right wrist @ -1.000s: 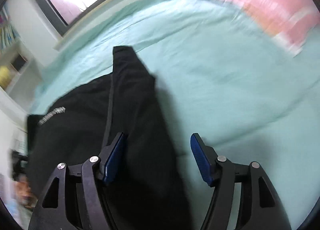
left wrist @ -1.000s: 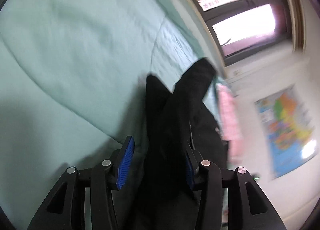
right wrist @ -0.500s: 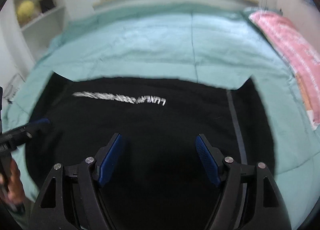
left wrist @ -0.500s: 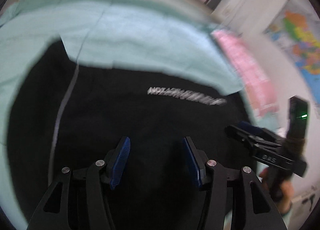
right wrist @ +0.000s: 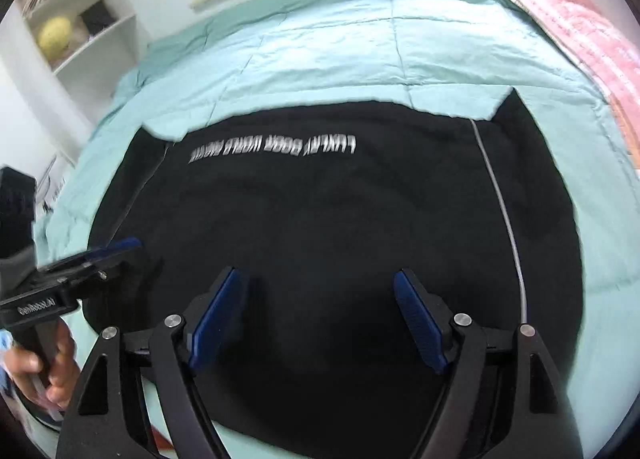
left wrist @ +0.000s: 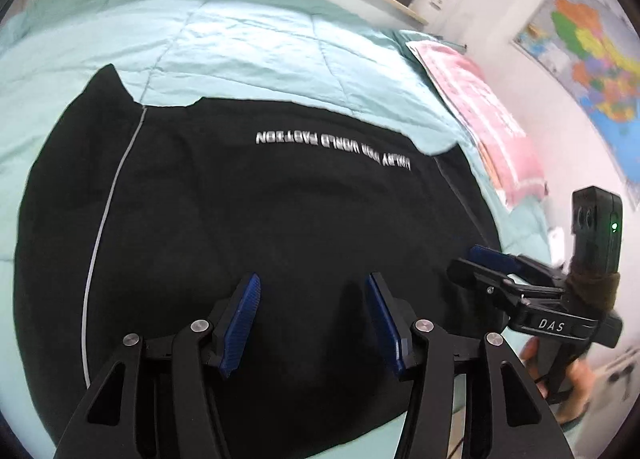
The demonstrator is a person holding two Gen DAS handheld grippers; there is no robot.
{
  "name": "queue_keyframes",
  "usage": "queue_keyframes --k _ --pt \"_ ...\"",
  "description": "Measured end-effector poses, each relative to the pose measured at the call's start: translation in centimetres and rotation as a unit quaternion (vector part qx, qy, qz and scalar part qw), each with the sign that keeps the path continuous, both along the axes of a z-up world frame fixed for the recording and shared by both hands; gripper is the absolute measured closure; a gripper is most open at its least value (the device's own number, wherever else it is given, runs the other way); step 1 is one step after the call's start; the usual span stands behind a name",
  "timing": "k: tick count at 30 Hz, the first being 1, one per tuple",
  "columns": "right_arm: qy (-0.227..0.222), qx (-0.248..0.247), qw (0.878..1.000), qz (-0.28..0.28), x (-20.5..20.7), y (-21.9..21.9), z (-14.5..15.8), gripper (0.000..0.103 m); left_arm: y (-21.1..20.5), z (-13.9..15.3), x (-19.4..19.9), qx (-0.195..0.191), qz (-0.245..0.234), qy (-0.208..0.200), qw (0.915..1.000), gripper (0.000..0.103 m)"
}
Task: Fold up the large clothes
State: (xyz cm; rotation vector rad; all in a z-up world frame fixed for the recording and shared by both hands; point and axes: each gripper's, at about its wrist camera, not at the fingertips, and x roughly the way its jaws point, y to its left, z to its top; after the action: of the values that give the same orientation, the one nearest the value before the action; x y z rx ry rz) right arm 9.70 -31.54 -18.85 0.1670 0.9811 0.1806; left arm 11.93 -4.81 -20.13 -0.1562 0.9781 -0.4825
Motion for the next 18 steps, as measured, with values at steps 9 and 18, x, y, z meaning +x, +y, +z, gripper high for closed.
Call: queue_keyframes --k 9,18 --pt "0.014 -0.039 0.999 -0.021 -0.2 1.0 -5.3 0.019 -1.1 -3.0 0.9 0.048 0.023 -0.024 0.9983 0.044" --pt "-0.061 -0.060 0.995 -0.054 -3.8 1.1 3.4 0.019 -0.7 7.9 -4.5 0.108 0.052 -0.135 0.9835 0.036"
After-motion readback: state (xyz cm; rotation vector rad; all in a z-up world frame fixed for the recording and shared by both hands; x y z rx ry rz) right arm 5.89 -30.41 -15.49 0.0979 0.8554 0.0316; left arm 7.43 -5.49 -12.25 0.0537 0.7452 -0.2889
